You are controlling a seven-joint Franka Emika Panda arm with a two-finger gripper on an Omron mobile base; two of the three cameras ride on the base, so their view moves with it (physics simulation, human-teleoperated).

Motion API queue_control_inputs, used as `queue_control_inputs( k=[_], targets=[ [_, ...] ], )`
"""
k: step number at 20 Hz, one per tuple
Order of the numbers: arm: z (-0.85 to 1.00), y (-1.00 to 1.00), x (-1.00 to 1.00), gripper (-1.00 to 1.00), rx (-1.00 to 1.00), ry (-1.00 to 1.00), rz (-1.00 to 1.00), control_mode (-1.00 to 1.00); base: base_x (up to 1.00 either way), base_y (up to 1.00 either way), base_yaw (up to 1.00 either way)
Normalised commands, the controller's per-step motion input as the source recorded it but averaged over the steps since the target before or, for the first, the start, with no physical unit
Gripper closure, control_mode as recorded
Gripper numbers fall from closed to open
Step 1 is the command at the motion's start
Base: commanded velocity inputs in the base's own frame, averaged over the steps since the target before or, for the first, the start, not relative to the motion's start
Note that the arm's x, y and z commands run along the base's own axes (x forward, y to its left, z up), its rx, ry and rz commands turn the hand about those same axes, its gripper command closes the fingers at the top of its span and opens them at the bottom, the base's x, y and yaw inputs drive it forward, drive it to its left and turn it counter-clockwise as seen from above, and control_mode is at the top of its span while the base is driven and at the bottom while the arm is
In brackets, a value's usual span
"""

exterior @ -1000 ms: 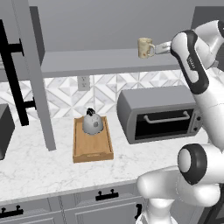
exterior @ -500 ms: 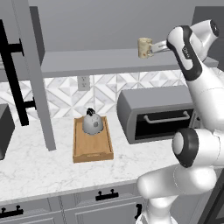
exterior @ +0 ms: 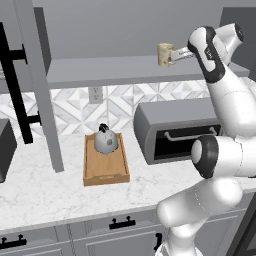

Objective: Pick the kettle from the counter and place it on the tray. Then pick the mug from the cabinet and place it on the tray. Then close the cabinet doors.

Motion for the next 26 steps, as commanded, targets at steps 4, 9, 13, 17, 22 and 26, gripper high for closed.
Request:
queue_control_inputs(
  k=[4,9,13,17,22,26],
  targets=[
    [0.0,0.0,0.17,-1.0,-0.07,0.0,0.03,-1.0,0.0,0.0,0.0],
    [-0.04,0.0,0.13,-1.0,-0.1,0.0,0.01,-1.0,0.0,0.0,0.0],
    [-0.07,0.0,0.15,-1.0,-0.08,0.0,0.0,-1.0,0.0,0.0,0.0],
    [-0.07,0.02,0.09,-1.0,-0.04,0.0,0.0,-1.0,0.0,0.0,0.0],
    [-0.02,0.02,0.06,-1.0,0.0,0.0,0.0,-1.0,0.0,0.0,0.0],
    [0.0,0.0,0.09,-1.0,0.0,0.0,0.0,-1.0,0.0,0.0,0.0]
  ],
)
